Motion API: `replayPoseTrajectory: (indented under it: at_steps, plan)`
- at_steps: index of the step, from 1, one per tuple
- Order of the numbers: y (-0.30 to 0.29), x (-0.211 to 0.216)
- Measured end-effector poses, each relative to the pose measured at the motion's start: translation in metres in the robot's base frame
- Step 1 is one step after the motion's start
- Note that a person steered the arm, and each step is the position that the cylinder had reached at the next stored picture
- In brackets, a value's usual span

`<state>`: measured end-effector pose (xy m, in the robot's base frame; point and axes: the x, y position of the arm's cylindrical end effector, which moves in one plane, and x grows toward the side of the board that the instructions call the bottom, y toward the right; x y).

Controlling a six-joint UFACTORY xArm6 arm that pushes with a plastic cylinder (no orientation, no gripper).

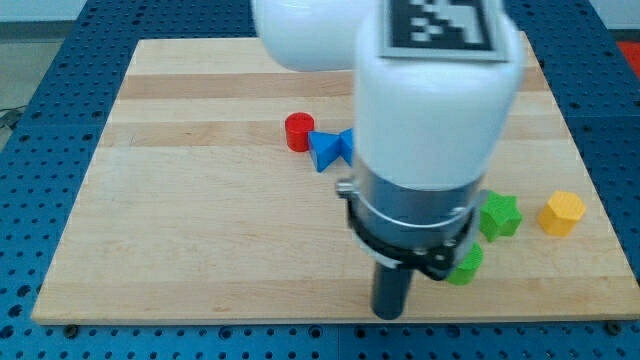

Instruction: Move the yellow heart to the bottom side of the red star

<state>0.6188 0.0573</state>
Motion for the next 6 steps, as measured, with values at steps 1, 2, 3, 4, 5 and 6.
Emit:
replayPoseTrajectory:
  at_steps: [1, 2, 3, 4, 5, 6]
  plan:
    - [0.024, -0.001]
    - [0.039, -0.02]
    - [0.039, -0.029]
    - [0.052, -0.001]
    - [0.049, 0.0]
    - [0.005, -0.042]
